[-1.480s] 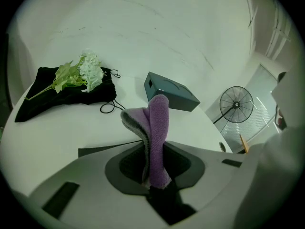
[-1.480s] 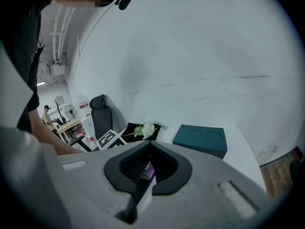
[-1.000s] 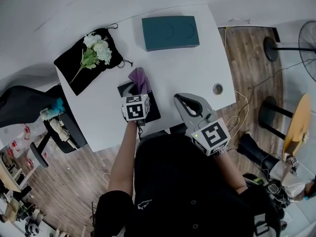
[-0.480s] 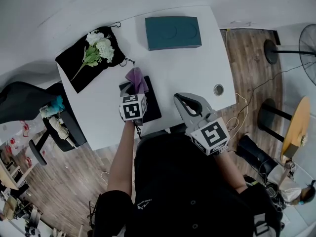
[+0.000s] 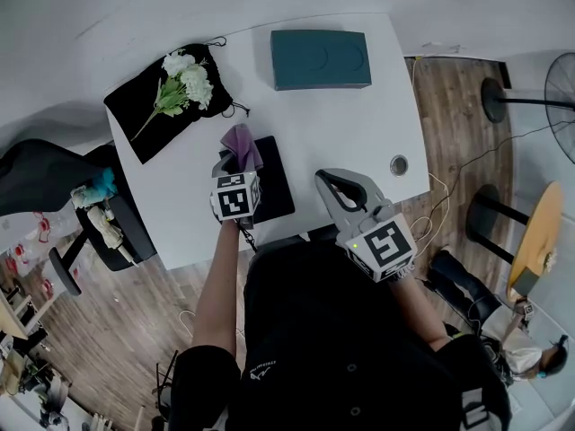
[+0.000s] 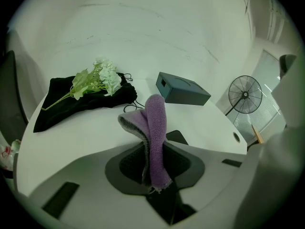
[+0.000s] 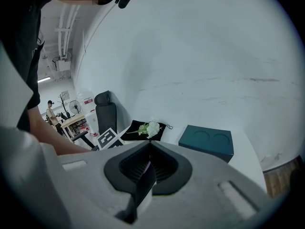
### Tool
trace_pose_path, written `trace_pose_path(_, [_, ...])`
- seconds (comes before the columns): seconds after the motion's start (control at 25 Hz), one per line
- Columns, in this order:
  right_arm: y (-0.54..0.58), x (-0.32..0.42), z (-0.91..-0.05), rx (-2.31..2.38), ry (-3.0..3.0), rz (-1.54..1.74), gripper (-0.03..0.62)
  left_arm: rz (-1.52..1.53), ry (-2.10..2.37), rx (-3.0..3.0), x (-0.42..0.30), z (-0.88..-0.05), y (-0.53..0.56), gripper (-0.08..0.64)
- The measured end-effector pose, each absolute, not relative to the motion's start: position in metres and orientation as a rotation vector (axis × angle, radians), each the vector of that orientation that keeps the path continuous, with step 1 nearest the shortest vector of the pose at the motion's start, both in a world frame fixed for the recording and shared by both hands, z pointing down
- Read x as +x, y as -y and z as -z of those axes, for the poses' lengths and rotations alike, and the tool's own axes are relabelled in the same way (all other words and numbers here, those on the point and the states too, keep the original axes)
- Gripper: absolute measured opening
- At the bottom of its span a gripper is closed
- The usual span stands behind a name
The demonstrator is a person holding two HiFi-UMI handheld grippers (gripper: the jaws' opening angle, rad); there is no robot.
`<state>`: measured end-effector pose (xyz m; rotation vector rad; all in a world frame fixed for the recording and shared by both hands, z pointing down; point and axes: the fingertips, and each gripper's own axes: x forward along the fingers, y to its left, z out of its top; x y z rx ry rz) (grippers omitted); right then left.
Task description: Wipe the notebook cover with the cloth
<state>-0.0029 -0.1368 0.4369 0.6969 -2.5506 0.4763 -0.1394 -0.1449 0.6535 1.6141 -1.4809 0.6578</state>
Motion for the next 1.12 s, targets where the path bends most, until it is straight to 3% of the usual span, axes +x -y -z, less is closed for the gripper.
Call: trace_pose_path(1.12, [0.123, -0.013, -0.435, 0.635, 2.561, -0.437, 0.005, -0.710, 1.584, 1.509, -0.190, -0.651, 0.116, 0.087])
